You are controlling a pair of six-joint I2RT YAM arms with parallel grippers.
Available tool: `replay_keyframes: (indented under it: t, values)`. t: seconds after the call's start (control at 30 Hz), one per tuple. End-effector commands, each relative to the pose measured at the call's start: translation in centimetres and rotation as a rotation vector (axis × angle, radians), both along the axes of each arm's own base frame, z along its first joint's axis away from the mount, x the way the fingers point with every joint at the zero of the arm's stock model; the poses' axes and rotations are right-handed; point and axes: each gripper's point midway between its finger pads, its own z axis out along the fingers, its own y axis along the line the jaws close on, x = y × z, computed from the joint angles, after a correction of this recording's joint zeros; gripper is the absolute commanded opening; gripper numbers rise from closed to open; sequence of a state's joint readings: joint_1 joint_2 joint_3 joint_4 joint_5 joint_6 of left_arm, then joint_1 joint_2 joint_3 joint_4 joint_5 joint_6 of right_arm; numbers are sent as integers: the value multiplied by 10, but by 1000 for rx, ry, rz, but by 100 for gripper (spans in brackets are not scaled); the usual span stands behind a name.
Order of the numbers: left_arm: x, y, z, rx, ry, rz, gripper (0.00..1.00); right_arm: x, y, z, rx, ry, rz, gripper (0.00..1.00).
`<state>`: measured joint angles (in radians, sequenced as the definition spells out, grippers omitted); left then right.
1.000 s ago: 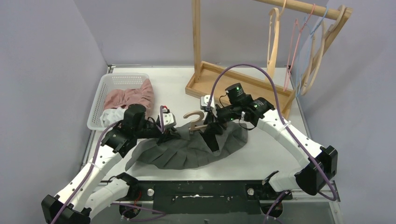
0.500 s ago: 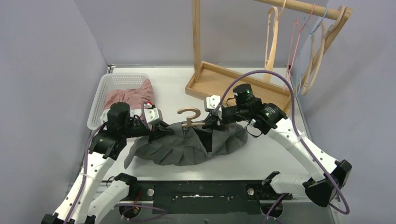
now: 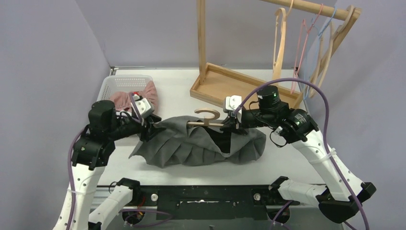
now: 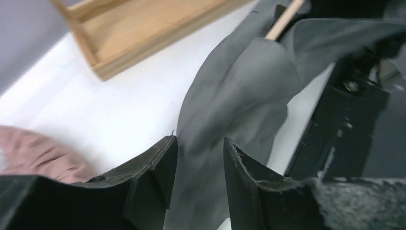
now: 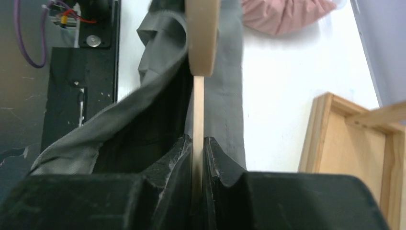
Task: Place the skirt on the hanger
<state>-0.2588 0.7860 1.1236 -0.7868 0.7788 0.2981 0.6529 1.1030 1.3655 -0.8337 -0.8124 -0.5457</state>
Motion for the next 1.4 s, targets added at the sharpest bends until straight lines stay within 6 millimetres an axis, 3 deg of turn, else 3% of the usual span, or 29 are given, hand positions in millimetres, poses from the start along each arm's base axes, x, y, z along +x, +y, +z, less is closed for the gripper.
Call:
replay_keyframes:
  t: [0.0, 0.07, 0.2, 0.37, 0.47, 0.63, 0.77, 0.93, 1.2, 1.3, 1.37]
  values:
    - [26, 35, 54, 5, -122, 284, 48, 12, -21, 36, 28, -68, -150, 0]
    - [32, 37, 86, -64, -197, 329, 62, 16, -21, 48, 55, -72, -181, 0]
    - [31, 23, 140, -218, -326, 279, 65, 26, -19, 68, 100, -77, -239, 0]
    - [26, -13, 178, -416, -412, 42, 65, 37, -9, 87, 164, -65, -264, 0]
    - [31, -28, 186, -516, -378, -46, 63, 48, 0, 97, 205, -47, -288, 0]
    - [53, -49, 165, -425, -401, -84, 63, 53, 14, 106, 250, -46, -246, 0]
    - [86, -40, 131, -253, -401, 53, 63, 54, 15, 102, 224, -22, -246, 0]
    - [84, -45, 110, -253, -376, 40, 63, 50, 13, 97, 211, 4, -247, 0]
    - [97, -45, 102, -193, -368, 102, 25, 34, 3, 93, 195, 26, -246, 0]
    - [96, -44, 100, -182, -379, 99, 3, 32, -3, 93, 194, 23, -271, 0]
    - [97, -42, 102, -173, -389, 110, 0, 29, -7, 96, 201, 17, -284, 0]
